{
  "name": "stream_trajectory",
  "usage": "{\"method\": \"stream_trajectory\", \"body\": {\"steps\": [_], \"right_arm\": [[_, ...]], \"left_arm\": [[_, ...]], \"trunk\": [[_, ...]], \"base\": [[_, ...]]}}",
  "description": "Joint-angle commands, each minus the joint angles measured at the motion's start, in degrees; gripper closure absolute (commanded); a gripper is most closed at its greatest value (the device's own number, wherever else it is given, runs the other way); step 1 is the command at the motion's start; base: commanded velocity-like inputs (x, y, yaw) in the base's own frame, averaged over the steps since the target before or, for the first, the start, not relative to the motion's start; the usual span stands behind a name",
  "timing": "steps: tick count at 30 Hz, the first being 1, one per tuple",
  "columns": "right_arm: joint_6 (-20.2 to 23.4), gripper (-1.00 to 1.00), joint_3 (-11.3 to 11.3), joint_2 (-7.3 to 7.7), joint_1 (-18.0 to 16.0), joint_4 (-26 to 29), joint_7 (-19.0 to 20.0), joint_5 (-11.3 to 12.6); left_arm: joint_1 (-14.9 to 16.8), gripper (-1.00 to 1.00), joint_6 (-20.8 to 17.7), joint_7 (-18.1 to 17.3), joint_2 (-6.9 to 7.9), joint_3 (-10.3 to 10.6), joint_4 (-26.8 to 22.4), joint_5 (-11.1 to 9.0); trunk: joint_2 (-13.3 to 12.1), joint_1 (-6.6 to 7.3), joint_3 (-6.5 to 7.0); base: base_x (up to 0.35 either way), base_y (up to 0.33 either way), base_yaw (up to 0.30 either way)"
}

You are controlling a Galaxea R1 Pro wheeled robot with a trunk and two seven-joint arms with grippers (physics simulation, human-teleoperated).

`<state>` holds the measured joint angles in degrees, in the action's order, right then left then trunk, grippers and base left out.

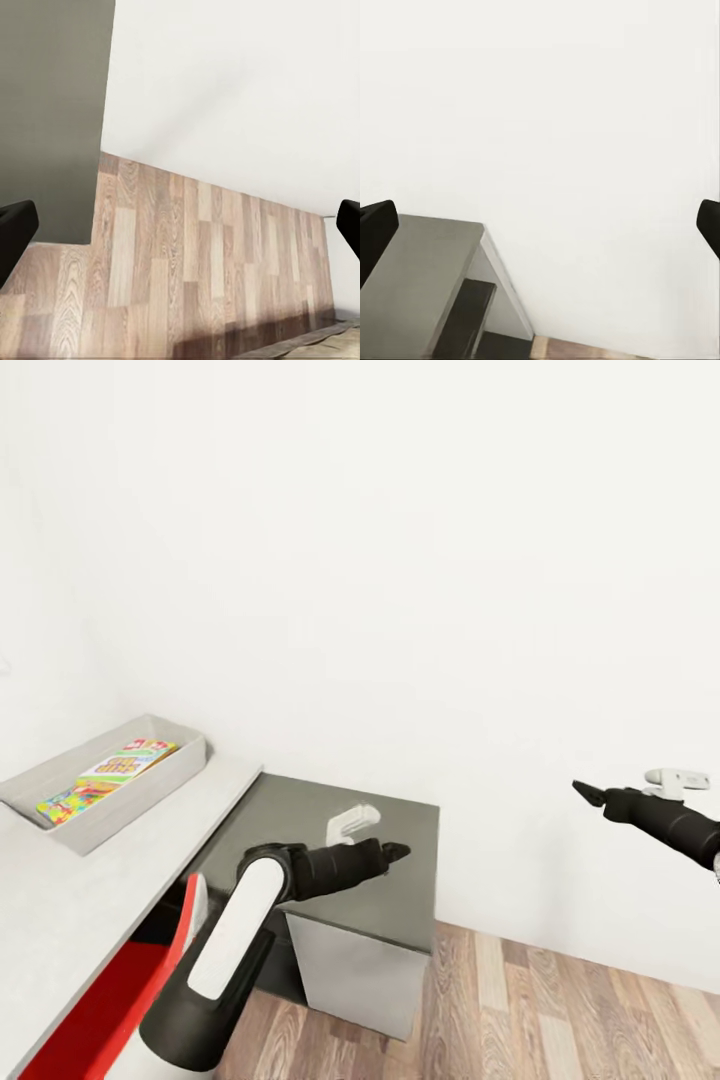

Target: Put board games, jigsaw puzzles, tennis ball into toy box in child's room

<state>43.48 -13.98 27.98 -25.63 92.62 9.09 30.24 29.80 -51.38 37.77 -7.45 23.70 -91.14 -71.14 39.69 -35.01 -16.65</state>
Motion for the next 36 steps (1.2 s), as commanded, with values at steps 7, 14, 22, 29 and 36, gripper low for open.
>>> {"method": "stream_trajectory", "body": {"steps": [7, 14, 22, 29, 36], "right_arm": [[0.3, -1.00, 0.2, -0.40, 0.0, 0.0, 0.4, -5.0], [-0.4, -1.00, 1.9, -1.42, 0.1, -0.2, 0.5, -5.7], [-0.7, -1.00, 3.0, -4.43, 0.1, -0.7, 0.6, -5.9], [-0.6, -1.00, 4.1, -4.89, 0.2, -5.2, 0.6, -6.1], [-2.8, -1.00, 15.4, -5.12, 0.2, -23.7, 0.5, -9.3]], "left_arm": [[-0.7, -1.00, 0.2, 0.6, 0.25, -0.1, 0.5, 0.1], [-1.8, -1.00, 0.5, 0.6, 1.20, -0.5, 1.1, 0.2], [-2.0, -1.00, 1.7, 0.6, 1.65, -0.6, 2.9, 0.3], [-3.9, -1.00, 3.0, 1.2, 2.50, -1.2, 3.7, 1.9], [-9.5, -1.00, 9.4, 0.5, 3.01, -1.3, 23.5, 8.2]], "trunk": [[0.1, 0.00, 0.56], [0.1, 0.00, 0.92], [0.1, 0.00, 0.96], [0.1, 0.00, 0.96], [0.1, 0.00, 0.96]], "base": [[-0.281, -0.102, -0.115], [-0.317, -0.088, -0.065], [-0.325, -0.021, -0.006], [-0.326, -0.002, -0.001], [-0.326, 0.000, 0.000]]}}
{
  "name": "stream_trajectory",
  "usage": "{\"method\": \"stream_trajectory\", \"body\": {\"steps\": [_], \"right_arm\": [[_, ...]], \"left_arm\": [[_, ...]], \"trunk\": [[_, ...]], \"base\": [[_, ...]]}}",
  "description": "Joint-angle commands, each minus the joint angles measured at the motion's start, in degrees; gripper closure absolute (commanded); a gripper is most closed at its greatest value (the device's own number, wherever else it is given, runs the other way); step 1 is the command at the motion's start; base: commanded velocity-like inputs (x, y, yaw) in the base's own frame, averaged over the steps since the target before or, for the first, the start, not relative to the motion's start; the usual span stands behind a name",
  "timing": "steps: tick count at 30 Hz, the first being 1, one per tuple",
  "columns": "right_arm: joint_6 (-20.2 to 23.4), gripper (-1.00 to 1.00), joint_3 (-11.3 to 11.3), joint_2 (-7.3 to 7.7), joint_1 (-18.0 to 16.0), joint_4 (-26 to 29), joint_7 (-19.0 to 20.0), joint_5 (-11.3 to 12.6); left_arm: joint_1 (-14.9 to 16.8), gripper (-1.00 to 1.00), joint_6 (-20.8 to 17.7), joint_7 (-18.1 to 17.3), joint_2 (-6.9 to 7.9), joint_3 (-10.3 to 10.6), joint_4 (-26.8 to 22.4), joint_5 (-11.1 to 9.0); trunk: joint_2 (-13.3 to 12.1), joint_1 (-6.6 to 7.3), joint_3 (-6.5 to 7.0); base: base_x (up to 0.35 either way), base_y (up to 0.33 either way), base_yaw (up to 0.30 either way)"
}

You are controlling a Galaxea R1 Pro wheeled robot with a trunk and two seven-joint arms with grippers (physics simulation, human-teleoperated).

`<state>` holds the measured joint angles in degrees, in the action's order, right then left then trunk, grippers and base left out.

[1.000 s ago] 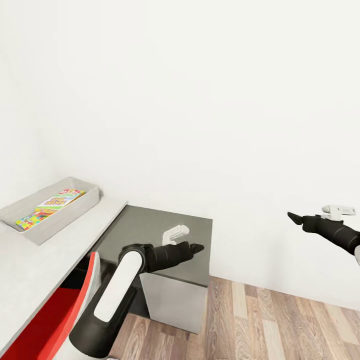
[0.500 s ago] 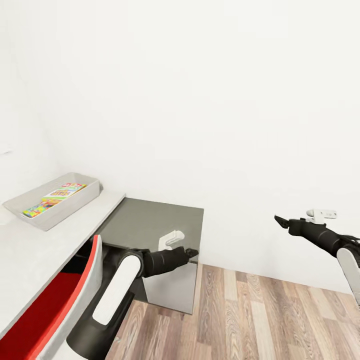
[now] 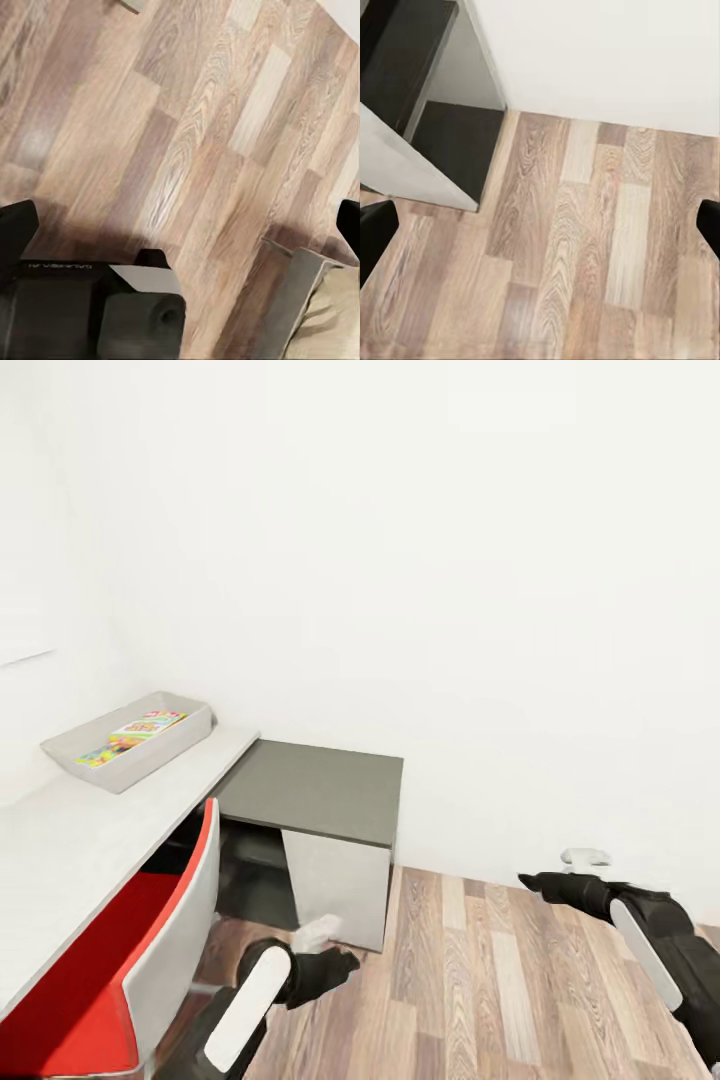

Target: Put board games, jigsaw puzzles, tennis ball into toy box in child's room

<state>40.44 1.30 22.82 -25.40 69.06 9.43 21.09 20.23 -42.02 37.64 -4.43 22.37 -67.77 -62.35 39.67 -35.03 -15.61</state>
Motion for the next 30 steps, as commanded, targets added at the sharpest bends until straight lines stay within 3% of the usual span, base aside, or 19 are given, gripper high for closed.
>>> {"method": "stream_trajectory", "body": {"steps": [1, 3, 5, 8, 11, 12, 14, 15, 16, 21, 27, 30], "right_arm": [[-2.9, -1.00, 3.0, -0.31, -0.1, -6.0, 0.2, -1.0], [-7.0, -1.00, 5.8, -0.79, -0.1, -11.9, 0.2, -1.6], [-15.0, -1.00, 9.7, -1.83, -0.1, -23.6, 0.2, -2.3], [-20.9, -1.00, 11.4, -3.32, 0.0, -33.3, 0.4, -3.0], [-27.7, -1.00, 12.2, -5.08, 0.4, -42.6, 0.4, -5.5], [-30.9, -1.00, 12.6, -6.18, 0.8, -49.2, 0.4, -6.9], [-32.0, -1.00, 13.5, -7.45, 1.0, -54.9, 0.5, -7.8], [-32.2, -1.00, 13.9, -8.15, 1.1, -57.4, 0.5, -8.2], [-32.5, -1.00, 14.7, -9.76, 5.4, -64.4, 0.2, -9.0], [-32.6, -1.00, 14.8, -9.91, 13.0, -65.3, 0.2, -9.1], [-33.1, -1.00, 14.8, -9.95, 16.6, -65.4, -0.4, -9.0], [-34.7, -1.00, 14.8, -10.07, 17.8, -65.3, -0.5, -8.9]], "left_arm": [[-0.2, -1.00, 1.0, 0.0, -0.02, 0.1, 6.6, 0.4], [-0.4, -1.00, 2.0, -1.1, -0.03, 0.2, 12.6, 1.6], [-0.7, -1.00, 4.8, -4.7, 0.00, 0.2, 23.3, 5.4], [-1.0, -1.00, 7.8, -8.4, -0.03, 0.2, 32.1, 8.5], [-1.3, -1.00, 10.4, -11.7, 0.13, 0.2, 39.2, 11.0], [-2.5, -1.00, 12.8, -13.3, 0.53, 0.2, 43.2, 13.0], [-4.5, -1.00, 16.8, -16.3, 1.41, 0.2, 46.5, 16.2], [-5.9, -1.00, 19.1, -18.6, 1.77, 0.2, 48.2, 18.1], [-11.7, -1.00, 34.7, -30.3, 3.64, 0.0, 57.3, 24.5], [-16.2, -1.00, 44.6, -32.6, 5.02, -0.6, 61.8, 24.8], [-18.8, -1.00, 46.8, -32.9, 5.80, -1.0, 62.5, 24.7], [-19.7, -1.00, 48.1, -32.9, 7.02, -3.0, 62.7, 23.3]], "trunk": [[0.1, 0.02, -0.08], [0.1, 0.02, -0.08], [0.1, 0.02, -0.08], [0.1, 0.02, -0.08], [0.1, 0.02, -0.08], [0.1, 0.02, -0.08], [0.1, 0.02, -0.08], [0.1, 0.02, -0.08], [0.1, 0.02, -0.08], [0.1, 0.02, -0.08], [0.1, 0.02, -0.08], [0.1, 0.02, -0.08]], "base": [[-0.327, 0.000, 0.000], [-0.327, 0.000, 0.000], [-0.327, 0.000, 0.000], [-0.327, 0.000, 0.000], [-0.327, 0.000, 0.000], [-0.327, 0.000, 0.000], [-0.327, 0.000, 0.000], [-0.316, 0.000, 0.000], [-0.042, 0.000, 0.000], [-0.018, 0.000, 0.000], [-0.004, 0.000, 0.000], [0.000, 0.000, 0.000]]}}
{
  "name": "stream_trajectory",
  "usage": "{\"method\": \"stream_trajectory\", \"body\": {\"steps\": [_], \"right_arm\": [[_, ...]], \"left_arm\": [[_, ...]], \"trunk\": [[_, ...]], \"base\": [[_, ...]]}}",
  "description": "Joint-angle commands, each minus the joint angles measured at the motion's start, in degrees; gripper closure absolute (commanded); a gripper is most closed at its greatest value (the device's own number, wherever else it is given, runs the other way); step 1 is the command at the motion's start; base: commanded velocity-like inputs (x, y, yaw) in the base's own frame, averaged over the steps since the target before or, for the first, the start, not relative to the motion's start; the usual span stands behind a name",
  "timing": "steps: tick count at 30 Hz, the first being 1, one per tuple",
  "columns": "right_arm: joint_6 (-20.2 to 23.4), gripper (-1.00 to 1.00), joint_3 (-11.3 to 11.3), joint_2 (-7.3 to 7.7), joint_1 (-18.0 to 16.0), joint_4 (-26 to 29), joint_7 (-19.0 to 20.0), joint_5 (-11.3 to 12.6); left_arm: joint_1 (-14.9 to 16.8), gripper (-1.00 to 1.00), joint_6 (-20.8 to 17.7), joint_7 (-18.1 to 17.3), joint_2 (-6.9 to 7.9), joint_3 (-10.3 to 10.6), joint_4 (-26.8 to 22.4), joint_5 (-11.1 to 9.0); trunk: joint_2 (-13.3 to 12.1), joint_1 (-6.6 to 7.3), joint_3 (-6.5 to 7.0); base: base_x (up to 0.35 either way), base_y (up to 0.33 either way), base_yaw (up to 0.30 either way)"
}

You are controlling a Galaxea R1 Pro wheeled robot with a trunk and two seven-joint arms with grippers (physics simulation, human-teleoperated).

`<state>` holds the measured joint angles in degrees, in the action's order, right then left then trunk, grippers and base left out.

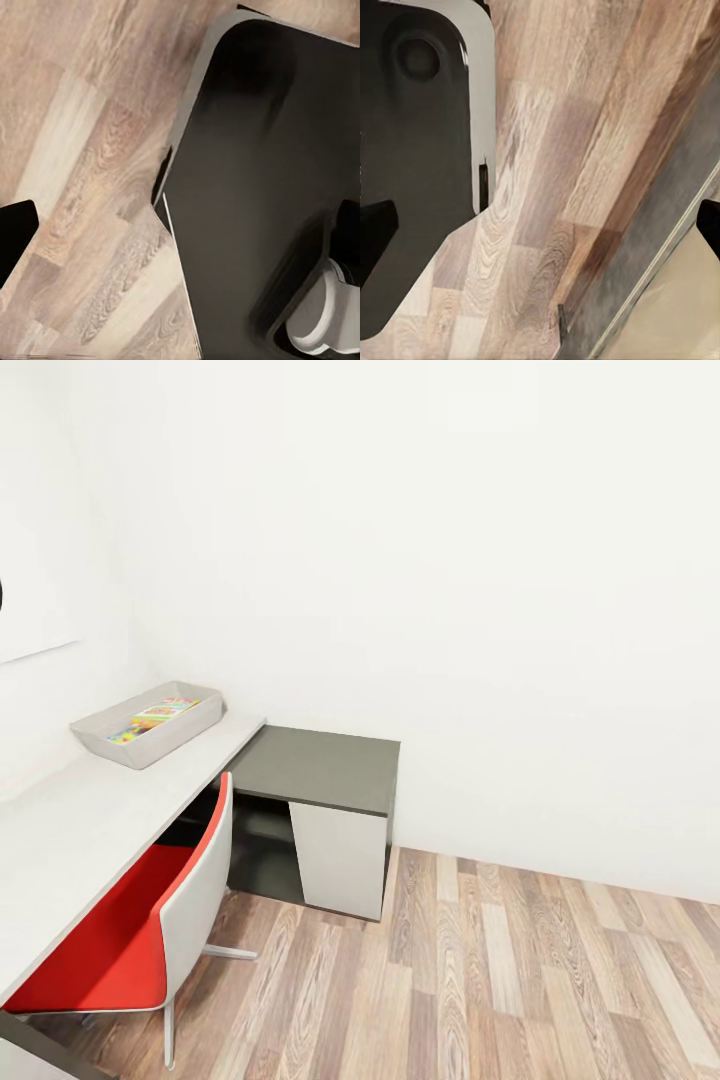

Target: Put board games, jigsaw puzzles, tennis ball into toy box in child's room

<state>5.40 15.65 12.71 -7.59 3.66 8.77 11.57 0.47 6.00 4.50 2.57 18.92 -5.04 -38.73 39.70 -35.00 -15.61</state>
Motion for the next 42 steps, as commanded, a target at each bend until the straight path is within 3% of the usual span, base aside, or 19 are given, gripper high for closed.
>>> {"method": "stream_trajectory", "body": {"steps": [1, 4, 7, 8, 14, 16, 20, 42], "right_arm": [[-0.4, -1.00, 0.4, -0.05, 0.2, 0.2, 0.1, 0.6], [-4.5, -1.00, 0.3, -1.19, 0.6, 0.5, 0.1, 0.8], [-8.7, -1.00, 0.2, -2.86, 0.7, 0.6, 0.0, 0.8], [-11.6, -1.00, 0.1, -4.06, 0.7, 0.6, 0.0, 0.8], [-16.8, -1.00, 0.0, -7.85, 0.8, 0.6, 0.0, 0.9], [-17.3, -1.00, -0.1, -8.37, 0.8, 0.6, 0.0, 0.9], [-17.9, -1.00, -0.2, -8.96, 0.8, 0.6, 0.0, 1.0], [-18.3, -1.00, -0.2, -9.21, 0.8, 0.6, 0.0, 1.0]], "left_arm": [[-0.2, -1.00, 0.5, 0.3, 0.43, -0.1, 0.0, -0.9], [-1.0, -1.00, 1.5, 0.4, 2.33, -1.9, 0.0, -2.8], [-1.3, -1.00, 1.8, 0.5, 3.16, -2.5, 0.0, -3.3], [-1.4, -1.00, 1.9, 0.6, 3.34, -2.7, 0.0, -3.5], [-1.5, -1.00, 2.1, 0.6, 2.70, -3.1, -0.2, -4.0], [-1.5, -1.00, 2.1, 0.6, 2.51, -3.1, -0.2, -4.0], [-1.5, -1.00, 2.2, 0.6, 2.34, -3.1, -0.2, -4.0], [-1.5, -1.00, 2.2, 0.6, 2.21, -3.1, -0.2, -3.9]], "trunk": [[0.1, -0.01, -0.07], [0.1, -0.01, -0.07], [0.1, -0.01, -0.07], [0.1, -0.01, -0.07], [0.1, -0.01, -0.07], [0.1, -0.01, -0.07], [0.1, -0.01, -0.07], [0.1, -0.01, -0.07]], "base": [[0.000, 0.000, 0.000], [0.000, 0.000, 0.000], [0.000, 0.000, 0.000], [0.000, 0.000, 0.000], [0.000, 0.000, 0.000], [0.000, 0.000, 0.000], [0.000, 0.000, 0.000], [0.000, 0.000, 0.000]]}}
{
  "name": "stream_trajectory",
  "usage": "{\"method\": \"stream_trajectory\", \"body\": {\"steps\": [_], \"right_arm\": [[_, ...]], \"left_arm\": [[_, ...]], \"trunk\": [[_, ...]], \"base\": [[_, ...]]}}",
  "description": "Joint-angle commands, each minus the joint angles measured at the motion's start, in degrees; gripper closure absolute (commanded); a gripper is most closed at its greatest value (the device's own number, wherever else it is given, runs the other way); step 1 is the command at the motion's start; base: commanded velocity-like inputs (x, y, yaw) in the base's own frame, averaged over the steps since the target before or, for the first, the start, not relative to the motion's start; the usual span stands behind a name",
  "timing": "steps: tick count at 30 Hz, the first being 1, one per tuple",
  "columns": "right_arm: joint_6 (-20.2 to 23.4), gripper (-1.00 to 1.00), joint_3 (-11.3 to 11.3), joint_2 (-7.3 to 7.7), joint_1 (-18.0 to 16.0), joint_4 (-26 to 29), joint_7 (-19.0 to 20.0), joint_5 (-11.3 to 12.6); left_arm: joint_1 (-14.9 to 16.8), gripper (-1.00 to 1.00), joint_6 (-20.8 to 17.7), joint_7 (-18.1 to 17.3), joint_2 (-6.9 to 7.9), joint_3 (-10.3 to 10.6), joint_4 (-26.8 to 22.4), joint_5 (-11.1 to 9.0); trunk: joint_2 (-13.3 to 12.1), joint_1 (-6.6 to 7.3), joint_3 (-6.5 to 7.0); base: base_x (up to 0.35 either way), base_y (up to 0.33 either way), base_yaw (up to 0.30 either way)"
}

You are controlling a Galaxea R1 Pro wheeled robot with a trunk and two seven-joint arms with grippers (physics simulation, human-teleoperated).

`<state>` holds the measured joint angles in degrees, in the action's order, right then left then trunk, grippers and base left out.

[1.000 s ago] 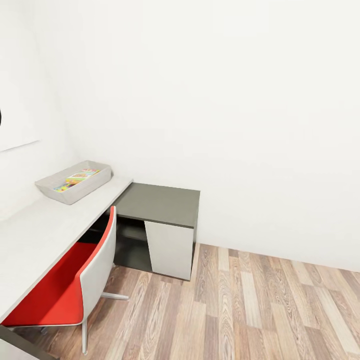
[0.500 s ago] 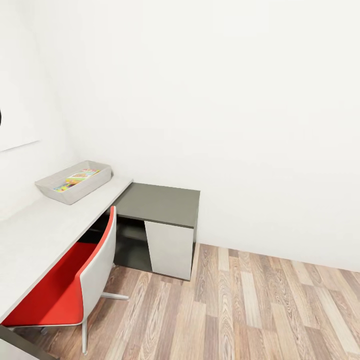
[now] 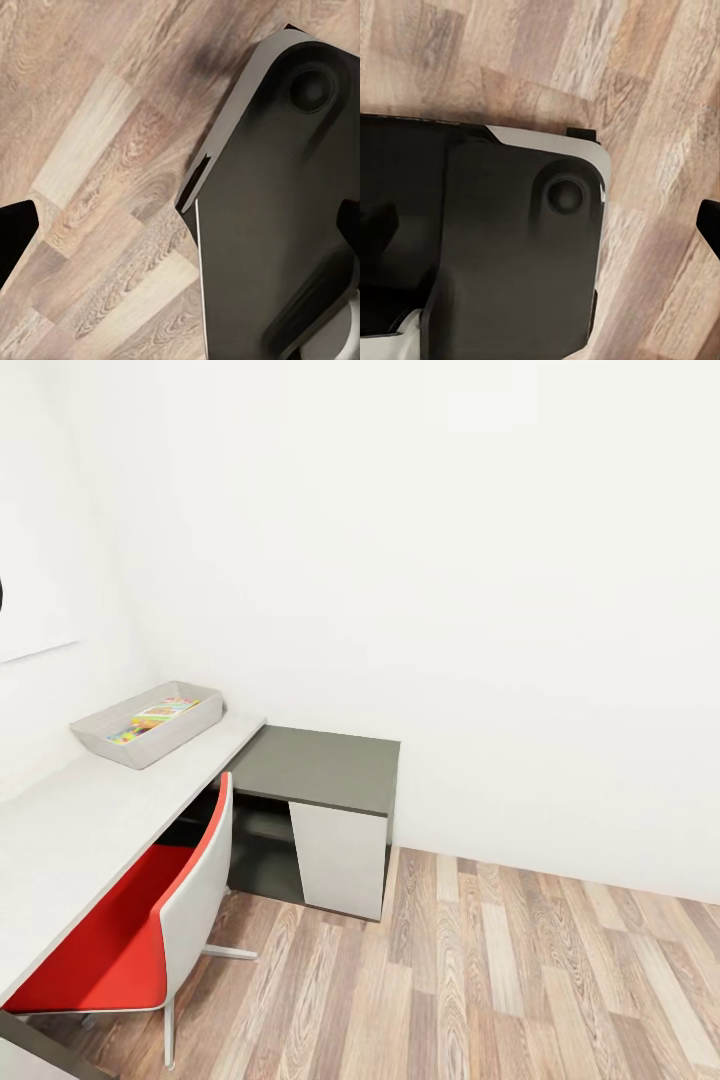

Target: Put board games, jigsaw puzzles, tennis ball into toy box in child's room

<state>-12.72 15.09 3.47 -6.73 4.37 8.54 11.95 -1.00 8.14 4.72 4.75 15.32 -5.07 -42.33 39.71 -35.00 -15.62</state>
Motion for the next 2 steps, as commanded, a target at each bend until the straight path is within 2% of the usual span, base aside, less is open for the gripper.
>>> {"method": "stream_trajectory", "body": {"steps": [1, 2], "right_arm": [[-0.2, -1.00, 0.4, 0.04, 0.0, -0.1, 0.2, 0.6], [-0.2, -1.00, 0.4, 0.08, 0.0, -0.1, 0.2, 0.6]], "left_arm": [[-0.1, -1.00, 0.0, 0.4, 0.04, 0.5, -0.2, -0.3], [-0.1, -1.00, 0.0, 0.4, 0.05, 0.5, -0.2, -0.3]], "trunk": [[0.1, -0.01, -0.06], [0.1, -0.01, -0.06]], "base": [[0.000, 0.000, 0.000], [0.000, 0.000, 0.000]]}}
